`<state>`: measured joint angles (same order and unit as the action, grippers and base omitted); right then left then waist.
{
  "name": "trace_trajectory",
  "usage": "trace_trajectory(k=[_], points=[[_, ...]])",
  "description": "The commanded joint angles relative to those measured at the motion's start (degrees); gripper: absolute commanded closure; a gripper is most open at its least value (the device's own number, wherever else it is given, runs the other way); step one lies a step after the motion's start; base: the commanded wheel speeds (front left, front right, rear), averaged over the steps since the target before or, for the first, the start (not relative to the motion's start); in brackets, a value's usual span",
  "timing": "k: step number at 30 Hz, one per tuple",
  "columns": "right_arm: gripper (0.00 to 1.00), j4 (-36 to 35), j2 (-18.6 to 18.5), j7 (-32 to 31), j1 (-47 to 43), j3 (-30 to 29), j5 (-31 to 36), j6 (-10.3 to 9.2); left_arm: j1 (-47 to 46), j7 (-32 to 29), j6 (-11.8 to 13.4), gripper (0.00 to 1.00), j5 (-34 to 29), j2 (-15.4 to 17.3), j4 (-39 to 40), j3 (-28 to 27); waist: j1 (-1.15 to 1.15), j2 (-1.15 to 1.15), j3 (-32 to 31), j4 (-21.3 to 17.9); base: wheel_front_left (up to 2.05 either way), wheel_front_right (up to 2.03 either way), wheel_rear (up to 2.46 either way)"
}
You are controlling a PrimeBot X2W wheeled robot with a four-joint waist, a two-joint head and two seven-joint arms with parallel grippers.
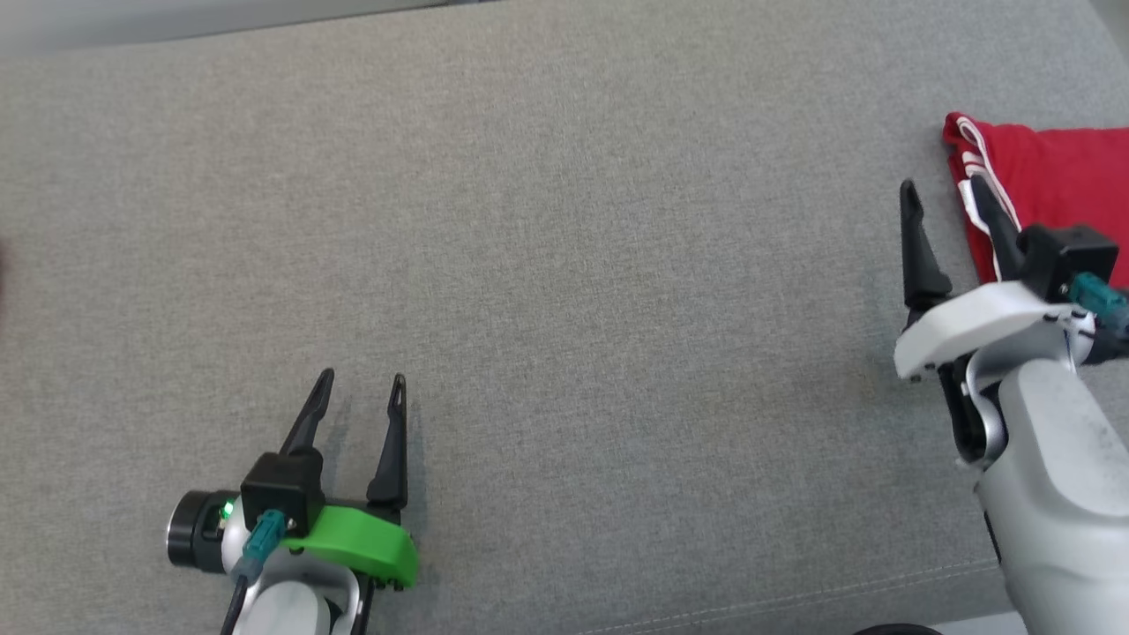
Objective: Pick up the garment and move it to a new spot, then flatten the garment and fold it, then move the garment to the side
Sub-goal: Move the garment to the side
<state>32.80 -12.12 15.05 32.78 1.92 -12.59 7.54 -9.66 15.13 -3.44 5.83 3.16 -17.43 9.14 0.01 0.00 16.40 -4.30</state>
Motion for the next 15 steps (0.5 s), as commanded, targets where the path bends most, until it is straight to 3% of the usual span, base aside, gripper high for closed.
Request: trace_trajectory(k=[1,15], points=[[0.00,-0.50,0.39,0.14,-2.98,0.18,-0.62,-0.11,1.90,-0.01,0.39,0.00,0.43,-0.06,-0.66,-0.59,-0.01,0.00,-5.66,1.77,0.00,0.00,0.00],[0.00,0.20,5.20,0.14,-17.12,3.49,0.37,-0.10,8.54,-0.01,1.15,0.00,2.98,-0.21,-2.88,-2.62,-0.01,0.00,-15.45,2.93,0.00,0.00,0.00]])
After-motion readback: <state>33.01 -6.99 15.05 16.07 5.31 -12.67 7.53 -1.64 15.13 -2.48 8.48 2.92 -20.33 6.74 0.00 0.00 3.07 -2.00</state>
